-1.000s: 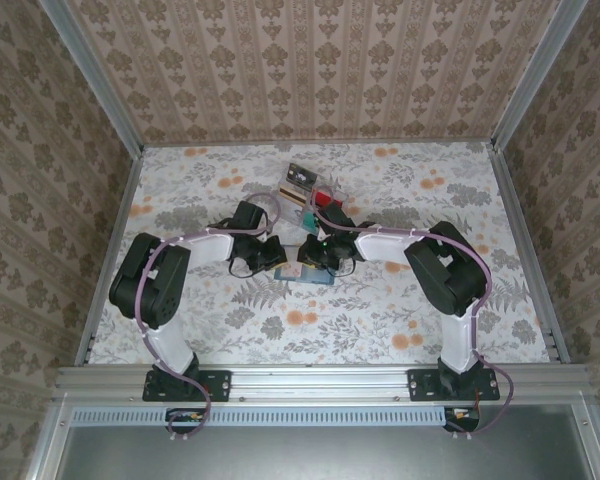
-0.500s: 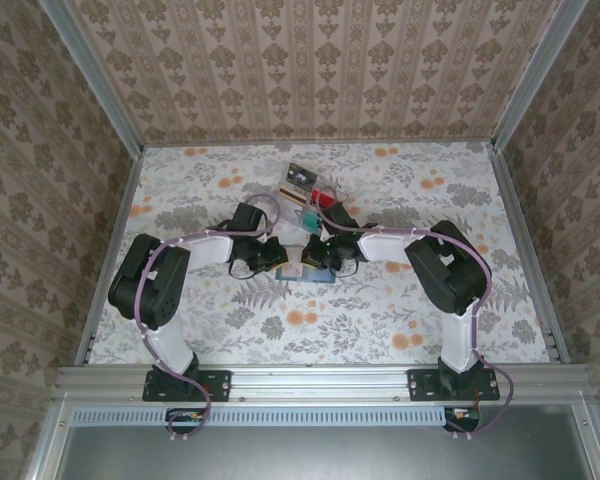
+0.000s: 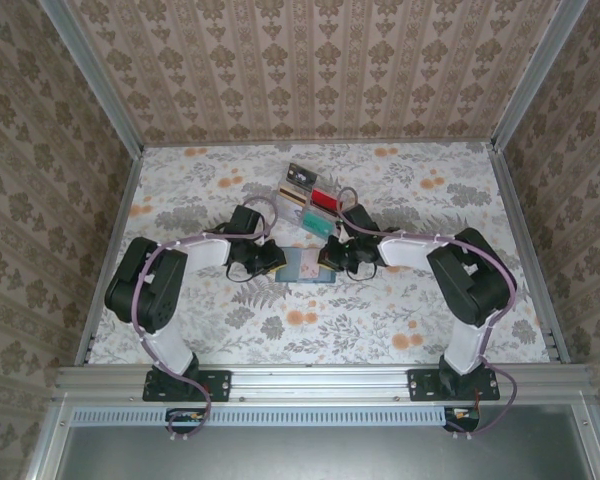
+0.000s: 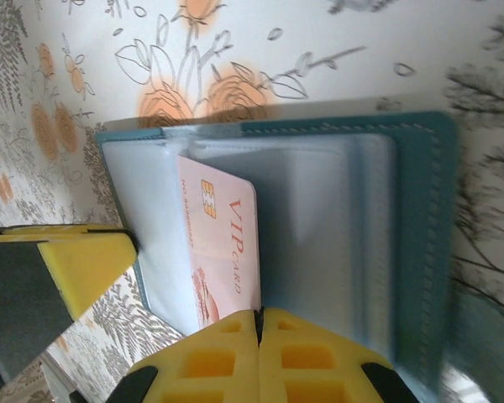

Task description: Take the credit cards out of the card holder

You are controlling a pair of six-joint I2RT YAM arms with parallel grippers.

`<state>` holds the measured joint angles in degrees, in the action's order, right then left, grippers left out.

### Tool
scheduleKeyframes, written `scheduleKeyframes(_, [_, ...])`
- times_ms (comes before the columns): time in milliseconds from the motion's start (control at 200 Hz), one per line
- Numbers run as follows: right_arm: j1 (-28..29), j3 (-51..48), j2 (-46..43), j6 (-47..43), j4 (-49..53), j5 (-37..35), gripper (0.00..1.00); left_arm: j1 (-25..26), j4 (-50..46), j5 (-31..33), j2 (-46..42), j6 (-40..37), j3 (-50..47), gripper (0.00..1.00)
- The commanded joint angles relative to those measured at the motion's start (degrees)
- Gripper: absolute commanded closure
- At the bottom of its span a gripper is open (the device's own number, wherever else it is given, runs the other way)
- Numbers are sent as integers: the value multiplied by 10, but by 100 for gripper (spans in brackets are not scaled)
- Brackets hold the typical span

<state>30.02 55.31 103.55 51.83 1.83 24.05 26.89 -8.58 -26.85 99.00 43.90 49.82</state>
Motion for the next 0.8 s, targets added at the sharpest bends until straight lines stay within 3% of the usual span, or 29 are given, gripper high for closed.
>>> scheduleKeyframes(0, [-9,-24,-37,-21,-7,4,100,-4,-13,-3,-24,6,-10,83])
scheduleKeyframes(290, [-30,-60,-95,-75,-59,51,100,-4,41,-56,-69,16,-20,68])
scheduleKeyframes(660, [-45,-71,-131,-67,-176,173,100,-4,281,-191,-68,101,-78,33])
scheduleKeyframes(790, [-51,-71,-134,-44,-210,209,100,-4,368,-226,-76,152,-90,30])
